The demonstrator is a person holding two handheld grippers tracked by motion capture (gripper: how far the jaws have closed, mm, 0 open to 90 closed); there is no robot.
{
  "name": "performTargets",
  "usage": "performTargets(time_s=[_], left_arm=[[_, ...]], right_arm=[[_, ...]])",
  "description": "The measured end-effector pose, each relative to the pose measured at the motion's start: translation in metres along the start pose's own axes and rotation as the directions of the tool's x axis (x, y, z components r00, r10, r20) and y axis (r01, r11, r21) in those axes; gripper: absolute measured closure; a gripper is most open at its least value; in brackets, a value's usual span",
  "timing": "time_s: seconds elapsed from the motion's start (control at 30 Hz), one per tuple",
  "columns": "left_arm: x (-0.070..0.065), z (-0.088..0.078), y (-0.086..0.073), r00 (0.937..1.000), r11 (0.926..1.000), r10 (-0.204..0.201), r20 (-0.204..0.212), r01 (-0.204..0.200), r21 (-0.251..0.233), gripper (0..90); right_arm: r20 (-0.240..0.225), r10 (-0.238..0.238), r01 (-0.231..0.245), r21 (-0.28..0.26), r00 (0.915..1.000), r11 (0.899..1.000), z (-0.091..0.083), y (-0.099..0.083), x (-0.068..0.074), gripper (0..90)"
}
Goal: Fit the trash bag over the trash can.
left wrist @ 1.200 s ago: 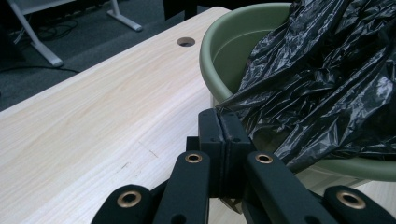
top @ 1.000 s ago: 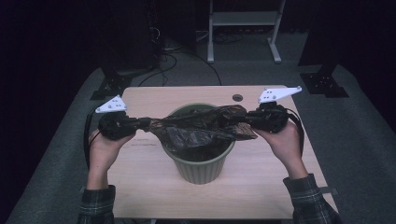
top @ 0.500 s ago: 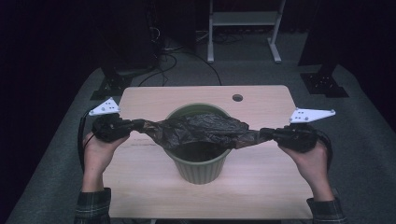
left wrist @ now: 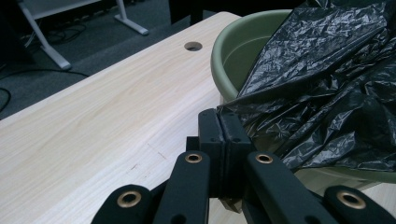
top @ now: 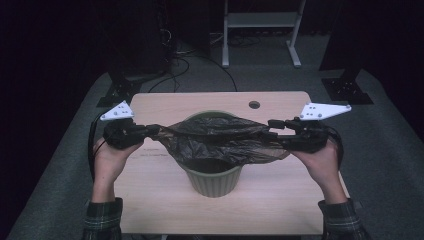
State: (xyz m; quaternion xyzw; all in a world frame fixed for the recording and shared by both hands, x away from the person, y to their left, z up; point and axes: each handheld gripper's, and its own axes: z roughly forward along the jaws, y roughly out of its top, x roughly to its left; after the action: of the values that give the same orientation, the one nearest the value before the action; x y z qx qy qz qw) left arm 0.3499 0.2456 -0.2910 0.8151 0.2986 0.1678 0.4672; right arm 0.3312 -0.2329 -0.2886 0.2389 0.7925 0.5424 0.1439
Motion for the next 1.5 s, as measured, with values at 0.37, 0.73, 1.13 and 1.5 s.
performTargets(time_s=[0.37,0.73,1.13,1.5], left_arm=[[0.011,0.016,0.009,1.0,0.9999,0.009,0.003,-0.009,-0.011,89.6],[0.033,0.056,0.015,0.9987,0.9983,-0.04,-0.032,0.041,0.042,89.8],[0.053,0.09,-0.029,0.992,0.9674,-0.107,-0.068,0.119,0.223,89.8],[0.045,0.097,-0.057,0.9914,0.9543,-0.129,-0.022,0.13,0.269,89.8]], right_arm=[[0.042,0.018,-0.016,-0.054,0.999,0.998,0.022,0.011,-0.028,90.0],[0.123,0.09,-0.089,-0.014,0.9883,0.996,0.053,-0.002,-0.057,90.0],[0.195,0.131,-0.166,0.174,0.972,0.971,0.089,-0.036,-0.065,90.0],[0.146,0.198,-0.226,0.21,0.9693,0.951,0.091,-0.085,-0.062,89.8]])
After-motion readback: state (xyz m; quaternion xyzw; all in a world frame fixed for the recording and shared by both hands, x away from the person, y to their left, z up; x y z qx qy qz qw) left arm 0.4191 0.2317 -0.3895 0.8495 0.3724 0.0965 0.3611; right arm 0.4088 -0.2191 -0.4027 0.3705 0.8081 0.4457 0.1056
